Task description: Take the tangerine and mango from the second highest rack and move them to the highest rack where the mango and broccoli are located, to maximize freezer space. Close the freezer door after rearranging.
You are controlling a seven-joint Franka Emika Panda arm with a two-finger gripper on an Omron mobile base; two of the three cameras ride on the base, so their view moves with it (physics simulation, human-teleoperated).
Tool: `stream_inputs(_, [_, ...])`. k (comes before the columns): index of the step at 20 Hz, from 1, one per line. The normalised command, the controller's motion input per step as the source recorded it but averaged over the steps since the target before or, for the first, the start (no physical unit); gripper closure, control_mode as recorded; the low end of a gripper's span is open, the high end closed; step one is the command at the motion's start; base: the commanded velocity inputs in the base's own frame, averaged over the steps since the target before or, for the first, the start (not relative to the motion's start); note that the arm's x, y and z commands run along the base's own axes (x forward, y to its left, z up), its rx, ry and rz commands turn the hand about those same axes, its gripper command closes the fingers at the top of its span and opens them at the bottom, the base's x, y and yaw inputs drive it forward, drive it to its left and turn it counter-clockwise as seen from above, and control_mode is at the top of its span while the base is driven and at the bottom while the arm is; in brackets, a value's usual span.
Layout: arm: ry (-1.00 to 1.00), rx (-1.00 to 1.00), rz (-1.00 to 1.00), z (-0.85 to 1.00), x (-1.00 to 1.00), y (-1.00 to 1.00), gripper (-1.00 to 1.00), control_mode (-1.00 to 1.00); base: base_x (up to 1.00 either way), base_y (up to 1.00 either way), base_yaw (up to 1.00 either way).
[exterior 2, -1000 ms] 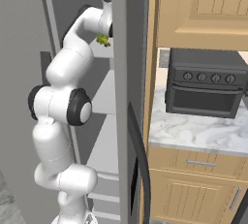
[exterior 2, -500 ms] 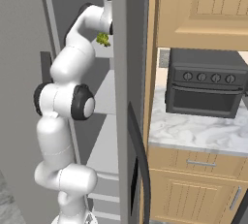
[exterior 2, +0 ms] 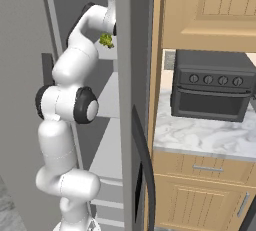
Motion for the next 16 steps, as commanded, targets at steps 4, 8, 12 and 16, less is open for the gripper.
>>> stream_inputs(4, [-0.13,0.0,0.0,0.0,-1.0,0.0,-1.0,-1.0,0.0,0.0,0.0])
stream_inputs(8, [-0.17,-0.01,0.0,0.0,-1.0,0.0,-1.0,-1.0,0.0,0.0,0.0])
stream_inputs(12, [-0.16,-0.01,0.0,0.01,-1.0,0.0,-1.0,-1.0,0.0,0.0,0.0])
stream_inputs(16, [-0.06,-0.03,0.0,0.18,-1.0,0.0,-1.0,-1.0,0.0,0.0,0.0])
